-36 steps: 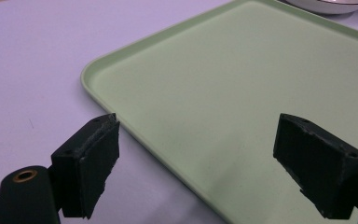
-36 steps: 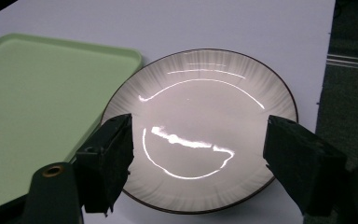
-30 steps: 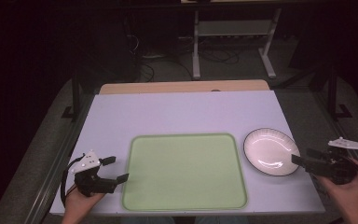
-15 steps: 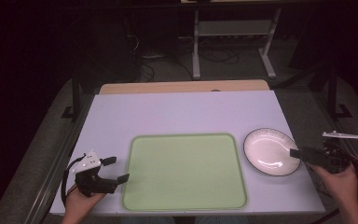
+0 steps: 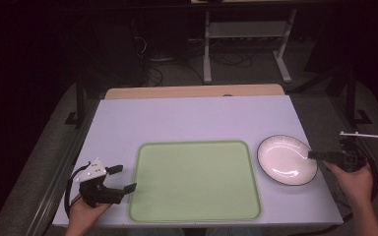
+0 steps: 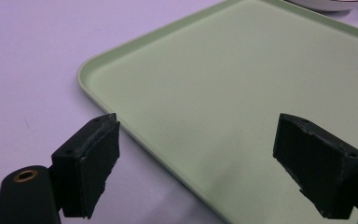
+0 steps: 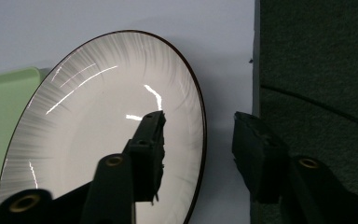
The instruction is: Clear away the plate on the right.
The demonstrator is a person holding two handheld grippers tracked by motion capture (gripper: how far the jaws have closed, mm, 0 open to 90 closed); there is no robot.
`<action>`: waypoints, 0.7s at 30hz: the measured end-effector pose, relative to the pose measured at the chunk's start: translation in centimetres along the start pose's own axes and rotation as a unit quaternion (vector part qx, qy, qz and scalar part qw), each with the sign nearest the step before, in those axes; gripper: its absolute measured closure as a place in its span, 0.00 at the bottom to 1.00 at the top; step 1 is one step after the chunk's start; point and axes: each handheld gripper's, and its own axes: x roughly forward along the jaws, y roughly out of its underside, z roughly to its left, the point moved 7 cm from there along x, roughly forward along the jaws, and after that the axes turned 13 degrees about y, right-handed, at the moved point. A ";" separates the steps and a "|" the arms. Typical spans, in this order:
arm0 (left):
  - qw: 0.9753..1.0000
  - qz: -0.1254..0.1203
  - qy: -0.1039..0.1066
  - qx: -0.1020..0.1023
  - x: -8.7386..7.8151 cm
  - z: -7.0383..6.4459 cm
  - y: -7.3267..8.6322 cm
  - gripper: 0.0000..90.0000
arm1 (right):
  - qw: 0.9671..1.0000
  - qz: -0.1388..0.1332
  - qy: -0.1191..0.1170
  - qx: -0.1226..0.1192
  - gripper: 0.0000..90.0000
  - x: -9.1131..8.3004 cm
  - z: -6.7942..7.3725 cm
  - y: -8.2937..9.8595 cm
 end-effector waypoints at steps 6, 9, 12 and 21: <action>1.000 -0.001 0.001 0.000 0.0 0.0 0.0 0.16 | 0.999 0.020 -0.003 0.026 0.74 0.7 -0.2 0.1; 1.000 -0.001 0.001 -0.001 0.0 0.0 0.0 0.16 | 0.999 0.027 -0.005 0.034 0.81 0.9 -0.1 0.1; 1.000 -0.001 0.001 -0.001 0.0 0.0 0.0 0.16 | 0.999 0.033 -0.006 0.038 0.87 1.2 0.0 0.2; 1.000 -0.002 0.001 -0.001 0.0 0.0 0.0 0.16 | 0.998 0.039 -0.023 0.052 0.92 1.5 -0.1 0.3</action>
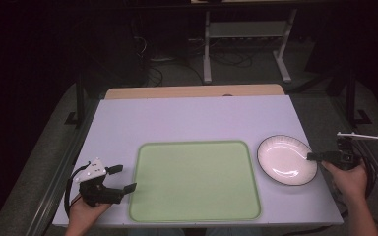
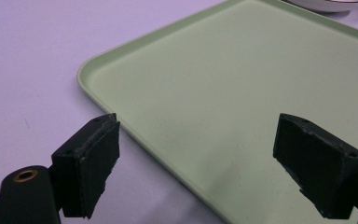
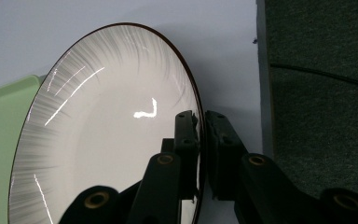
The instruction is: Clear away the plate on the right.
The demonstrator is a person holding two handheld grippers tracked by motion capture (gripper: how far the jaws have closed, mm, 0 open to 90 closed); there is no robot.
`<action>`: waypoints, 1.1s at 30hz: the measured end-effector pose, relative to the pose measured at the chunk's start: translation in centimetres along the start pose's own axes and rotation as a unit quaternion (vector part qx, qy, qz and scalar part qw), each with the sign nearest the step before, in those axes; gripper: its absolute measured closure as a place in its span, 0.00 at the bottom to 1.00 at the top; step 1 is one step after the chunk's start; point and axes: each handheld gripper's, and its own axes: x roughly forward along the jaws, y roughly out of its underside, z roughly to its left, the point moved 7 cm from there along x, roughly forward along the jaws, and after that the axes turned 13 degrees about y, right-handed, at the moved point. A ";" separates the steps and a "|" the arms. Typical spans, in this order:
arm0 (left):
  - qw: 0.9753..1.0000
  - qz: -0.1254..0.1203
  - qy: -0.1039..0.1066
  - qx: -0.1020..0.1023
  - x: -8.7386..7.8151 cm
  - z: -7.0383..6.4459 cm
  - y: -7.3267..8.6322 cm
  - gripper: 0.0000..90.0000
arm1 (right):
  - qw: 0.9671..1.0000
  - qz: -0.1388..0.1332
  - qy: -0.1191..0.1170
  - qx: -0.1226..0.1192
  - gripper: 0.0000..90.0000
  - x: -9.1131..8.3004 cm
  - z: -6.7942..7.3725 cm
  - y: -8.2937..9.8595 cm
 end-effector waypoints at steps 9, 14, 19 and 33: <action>1.000 0.001 0.000 0.000 0.0 0.0 0.0 0.16 | 0.999 0.002 -0.023 0.024 0.94 0.0 -0.3 0.1; 1.000 0.000 0.000 0.000 0.0 0.0 0.0 0.16 | 0.998 0.009 -0.046 0.047 0.94 -0.1 -0.6 0.4; 1.000 0.000 0.000 -0.001 0.0 0.0 0.0 0.16 | 0.996 0.009 -0.062 0.068 0.93 -0.1 -0.7 0.6; 1.000 -0.002 -0.002 0.000 -0.1 0.0 0.0 0.16 | 0.991 0.000 -0.093 0.095 0.91 -0.9 -0.7 1.0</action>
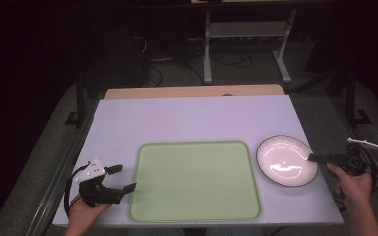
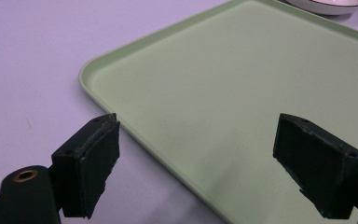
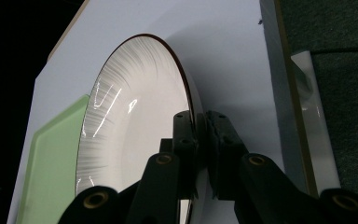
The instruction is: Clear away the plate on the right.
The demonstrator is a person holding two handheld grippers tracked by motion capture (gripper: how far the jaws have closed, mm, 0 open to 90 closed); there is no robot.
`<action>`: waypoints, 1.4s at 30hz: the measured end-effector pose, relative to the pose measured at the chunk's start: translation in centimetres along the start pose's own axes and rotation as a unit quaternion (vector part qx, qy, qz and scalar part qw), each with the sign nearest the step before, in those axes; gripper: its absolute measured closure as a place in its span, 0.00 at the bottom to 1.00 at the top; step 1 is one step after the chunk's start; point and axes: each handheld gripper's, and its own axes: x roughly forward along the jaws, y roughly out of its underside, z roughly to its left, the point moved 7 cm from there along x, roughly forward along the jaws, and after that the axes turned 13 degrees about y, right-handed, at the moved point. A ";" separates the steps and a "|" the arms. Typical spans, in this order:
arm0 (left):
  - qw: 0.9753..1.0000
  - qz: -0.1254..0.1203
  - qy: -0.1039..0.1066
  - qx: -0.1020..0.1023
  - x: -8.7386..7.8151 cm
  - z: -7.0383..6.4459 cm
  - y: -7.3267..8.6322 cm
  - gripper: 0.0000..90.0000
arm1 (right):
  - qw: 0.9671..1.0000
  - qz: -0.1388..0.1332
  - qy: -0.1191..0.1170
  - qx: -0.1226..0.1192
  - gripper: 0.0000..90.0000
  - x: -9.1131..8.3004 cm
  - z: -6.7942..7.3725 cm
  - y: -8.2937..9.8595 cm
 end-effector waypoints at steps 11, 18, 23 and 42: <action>1.000 0.000 -0.006 0.002 -0.1 0.0 0.0 0.16 | 1.000 -0.011 -0.018 0.004 0.90 -0.4 0.7 -0.1; 1.000 -0.002 -0.007 0.002 -0.2 0.0 0.0 0.16 | 0.999 -0.026 -0.041 0.010 0.90 -1.3 1.4 -0.4; 1.000 -0.001 -0.008 0.002 -0.2 0.1 0.0 0.16 | 0.998 -0.032 -0.052 0.009 0.90 -2.1 1.9 -0.5; 1.000 -0.003 -0.009 0.001 -0.3 0.1 0.0 0.16 | 0.995 -0.057 -0.087 0.003 0.90 -5.1 4.3 -0.6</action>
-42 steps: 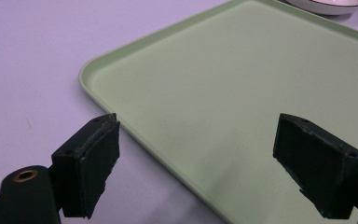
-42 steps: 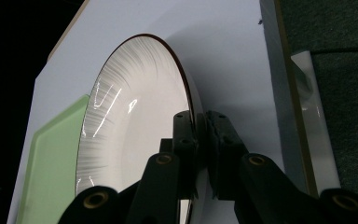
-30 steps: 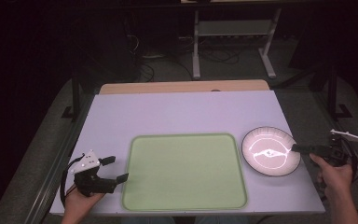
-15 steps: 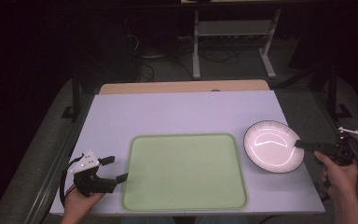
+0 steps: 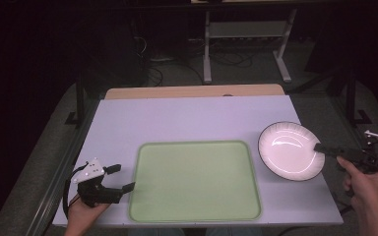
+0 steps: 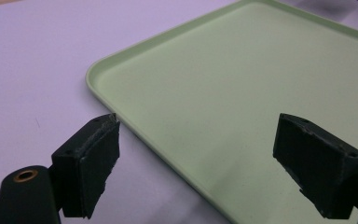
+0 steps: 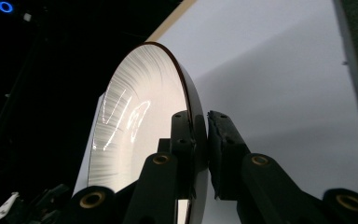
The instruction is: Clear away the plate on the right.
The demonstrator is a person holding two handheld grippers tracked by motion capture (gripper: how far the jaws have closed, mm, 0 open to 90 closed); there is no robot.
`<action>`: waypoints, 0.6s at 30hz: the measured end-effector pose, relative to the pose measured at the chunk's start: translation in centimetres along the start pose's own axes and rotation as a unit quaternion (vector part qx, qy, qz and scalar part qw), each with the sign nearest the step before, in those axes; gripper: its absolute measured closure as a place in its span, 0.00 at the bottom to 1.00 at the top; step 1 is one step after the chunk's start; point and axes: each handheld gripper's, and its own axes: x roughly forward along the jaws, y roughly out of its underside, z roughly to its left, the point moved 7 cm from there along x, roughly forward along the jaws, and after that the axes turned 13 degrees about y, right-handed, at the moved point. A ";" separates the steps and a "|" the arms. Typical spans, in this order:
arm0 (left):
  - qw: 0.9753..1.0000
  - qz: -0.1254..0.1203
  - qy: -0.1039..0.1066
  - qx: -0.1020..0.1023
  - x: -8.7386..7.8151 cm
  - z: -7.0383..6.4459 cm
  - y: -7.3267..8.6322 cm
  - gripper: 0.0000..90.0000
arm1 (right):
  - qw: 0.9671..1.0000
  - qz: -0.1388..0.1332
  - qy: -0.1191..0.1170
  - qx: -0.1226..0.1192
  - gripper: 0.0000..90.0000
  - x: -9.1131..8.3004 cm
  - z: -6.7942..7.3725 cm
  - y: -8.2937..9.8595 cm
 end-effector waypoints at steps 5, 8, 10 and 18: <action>1.000 -0.005 -0.004 -0.003 -0.2 0.2 0.0 0.16 | 1.000 -0.010 -0.012 -0.021 0.89 -0.6 2.2 -0.1; 1.000 -0.006 -0.006 -0.004 -0.4 0.2 0.0 0.16 | 0.999 -0.007 -0.020 -0.037 0.89 -0.7 3.9 0.1; 1.000 -0.006 -0.005 -0.003 -0.4 0.2 -0.1 0.16 | 0.998 -0.009 -0.023 -0.053 0.90 -0.7 5.4 0.3; 1.000 -0.006 0.000 -0.003 -0.3 0.1 0.0 0.16 | 0.997 -0.003 -0.028 -0.074 0.89 -0.1 8.6 0.6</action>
